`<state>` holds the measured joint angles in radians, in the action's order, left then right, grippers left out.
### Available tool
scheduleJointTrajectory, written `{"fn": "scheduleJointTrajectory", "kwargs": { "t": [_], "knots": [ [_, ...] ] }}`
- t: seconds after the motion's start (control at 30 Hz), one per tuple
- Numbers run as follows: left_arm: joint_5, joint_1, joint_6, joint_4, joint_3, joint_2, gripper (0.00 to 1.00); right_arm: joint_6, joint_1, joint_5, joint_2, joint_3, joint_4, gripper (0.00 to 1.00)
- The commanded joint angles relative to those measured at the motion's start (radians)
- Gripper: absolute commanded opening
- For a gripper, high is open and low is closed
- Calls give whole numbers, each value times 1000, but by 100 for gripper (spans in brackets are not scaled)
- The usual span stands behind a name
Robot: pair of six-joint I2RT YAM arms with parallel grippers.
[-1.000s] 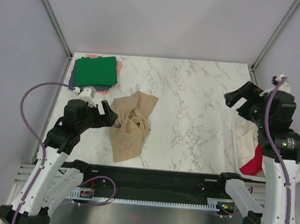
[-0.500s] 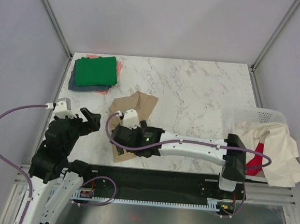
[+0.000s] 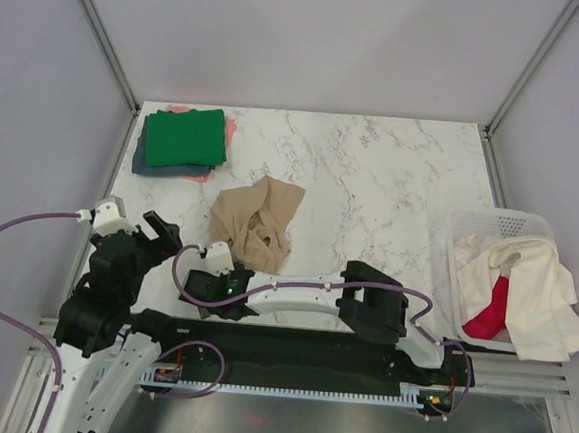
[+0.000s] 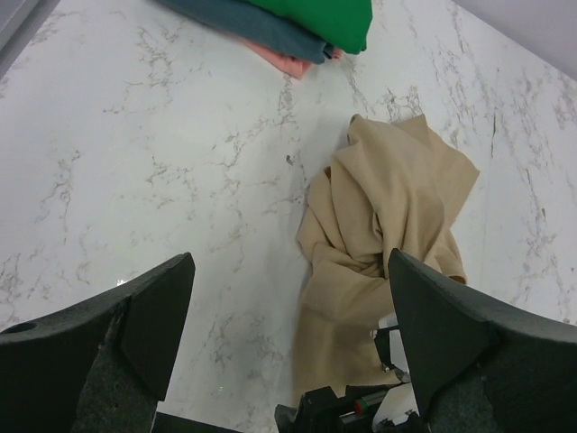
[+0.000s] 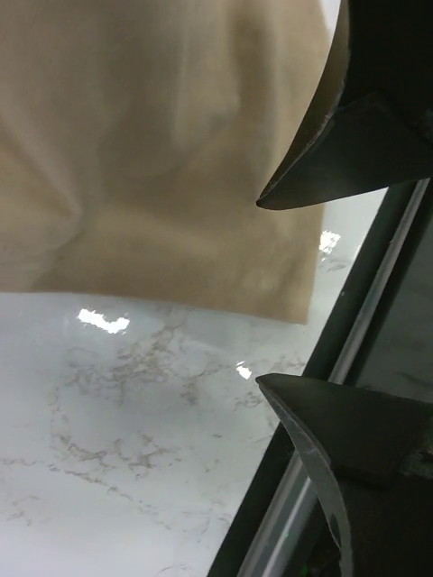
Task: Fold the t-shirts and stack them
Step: Flatten the tshirt out
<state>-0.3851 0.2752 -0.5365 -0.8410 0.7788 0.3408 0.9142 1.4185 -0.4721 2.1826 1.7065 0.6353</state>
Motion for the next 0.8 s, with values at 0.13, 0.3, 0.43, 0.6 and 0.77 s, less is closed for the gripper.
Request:
{"fn": "scheduleJointTrajectory", "kwargs": {
  "t": [0.13, 0.3, 0.43, 0.6, 0.77],
  "knots": [
    [-55, 1, -69, 14, 33, -28, 96, 29, 7, 30, 129, 94, 16, 72],
    [-61, 1, -71, 14, 30, -43, 96, 84, 7, 53, 158, -10, 29, 50],
    [-64, -2, -71, 14, 30, -43, 96, 121, 7, 33, 100, -174, -6, 31],
    [-66, -5, -66, 14, 30, -36, 96, 115, 0, -55, -27, -216, 67, 0],
    [-58, -8, -53, 14, 34, -26, 96, 155, -6, -287, -335, -163, 338, 0]
  ]
}}
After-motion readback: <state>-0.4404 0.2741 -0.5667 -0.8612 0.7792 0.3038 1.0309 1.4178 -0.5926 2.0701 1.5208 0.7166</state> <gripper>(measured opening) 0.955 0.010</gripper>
